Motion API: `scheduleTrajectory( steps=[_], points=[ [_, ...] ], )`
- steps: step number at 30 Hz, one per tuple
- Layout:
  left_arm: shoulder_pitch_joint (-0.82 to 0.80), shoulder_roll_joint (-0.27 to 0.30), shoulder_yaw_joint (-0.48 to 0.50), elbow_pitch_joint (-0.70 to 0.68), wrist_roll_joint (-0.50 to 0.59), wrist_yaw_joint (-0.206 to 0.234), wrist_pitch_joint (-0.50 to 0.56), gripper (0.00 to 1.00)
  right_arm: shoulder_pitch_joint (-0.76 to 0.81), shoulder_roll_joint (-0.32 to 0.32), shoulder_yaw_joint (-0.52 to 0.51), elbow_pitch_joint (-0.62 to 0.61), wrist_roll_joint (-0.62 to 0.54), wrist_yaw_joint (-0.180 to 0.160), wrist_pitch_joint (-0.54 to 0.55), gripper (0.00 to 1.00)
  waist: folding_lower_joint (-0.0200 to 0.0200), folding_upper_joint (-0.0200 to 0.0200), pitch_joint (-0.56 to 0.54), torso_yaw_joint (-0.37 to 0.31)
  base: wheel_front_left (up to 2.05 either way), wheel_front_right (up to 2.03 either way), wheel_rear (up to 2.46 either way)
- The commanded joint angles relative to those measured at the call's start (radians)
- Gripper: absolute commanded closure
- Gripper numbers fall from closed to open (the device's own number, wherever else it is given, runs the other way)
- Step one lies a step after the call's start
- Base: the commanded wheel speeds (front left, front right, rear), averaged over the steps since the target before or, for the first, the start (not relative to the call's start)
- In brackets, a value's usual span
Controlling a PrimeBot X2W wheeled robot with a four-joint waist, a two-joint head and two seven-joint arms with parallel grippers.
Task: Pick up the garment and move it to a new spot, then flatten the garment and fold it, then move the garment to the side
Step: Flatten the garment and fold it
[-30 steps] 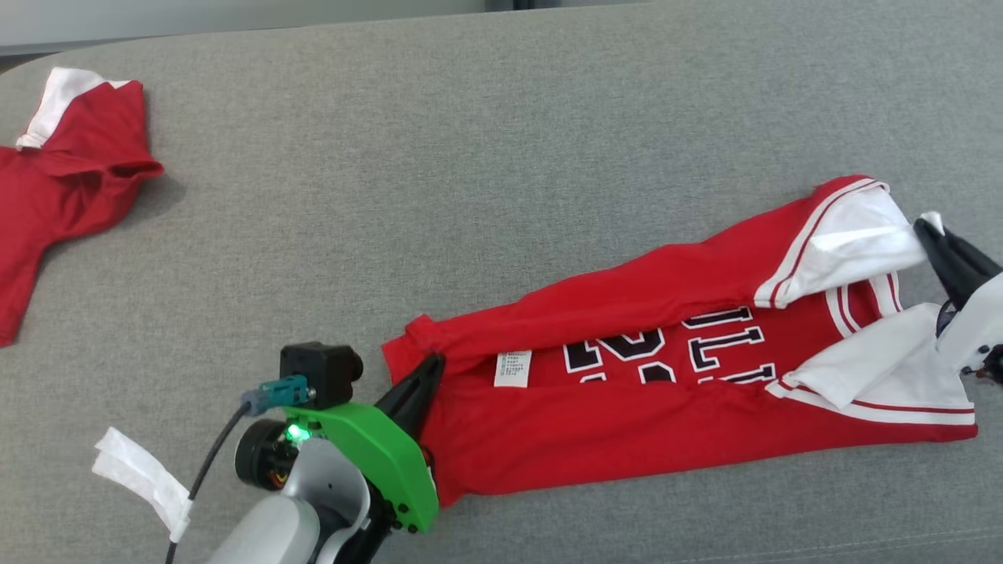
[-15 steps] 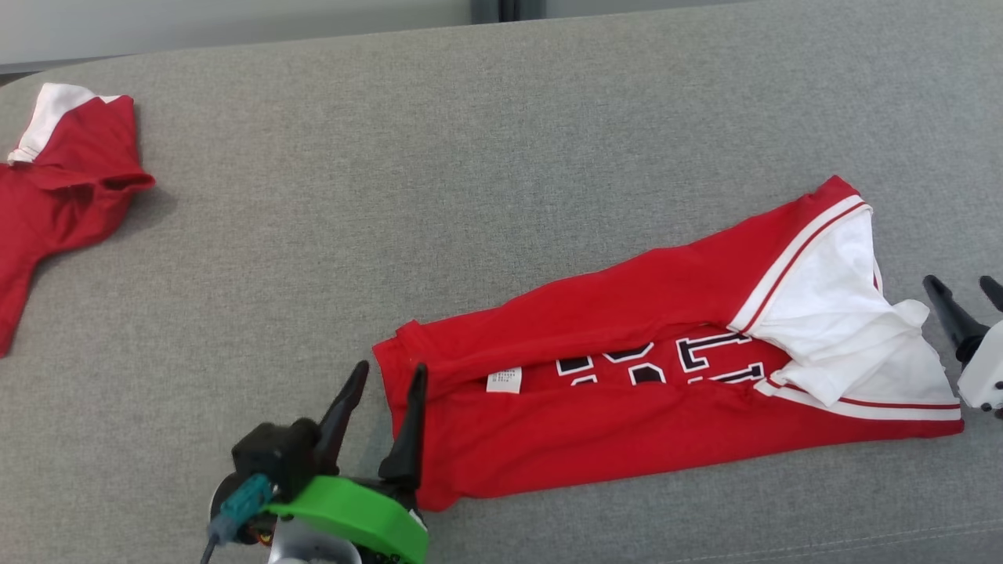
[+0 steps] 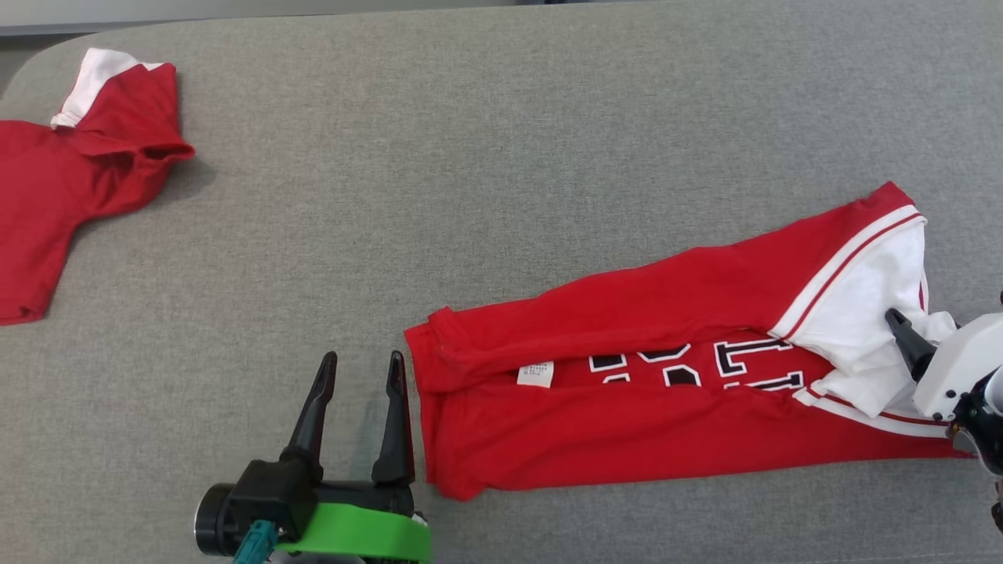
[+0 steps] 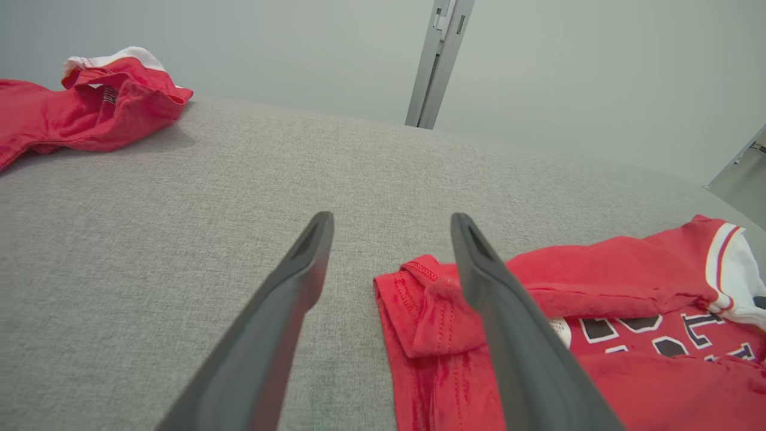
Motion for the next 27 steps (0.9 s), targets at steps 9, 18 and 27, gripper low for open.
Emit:
scheduleTrajectory(
  steps=[9,18,27],
  points=[
    [0.028,-0.035,0.067,0.021,0.074,-0.086,-0.003,0.0,-0.049,0.049,0.065,0.066,0.004,0.002,0.015,1.0,0.0,0.0,-0.002,0.036,0.0,0.0,0.0],
    [0.038,-0.037,0.086,0.029,0.05,-0.09,-0.003,0.0,-0.068,-0.029,0.012,0.085,0.046,-0.001,-0.063,1.0,0.0,0.0,-0.025,0.035,0.0,0.0,0.0],
    [0.054,-0.037,0.102,0.038,0.034,-0.083,-0.003,0.0,-0.03,-0.182,-0.116,0.048,0.062,-0.001,-0.075,1.0,0.0,0.0,-0.057,0.025,0.0,0.0,0.0]
  ],
)
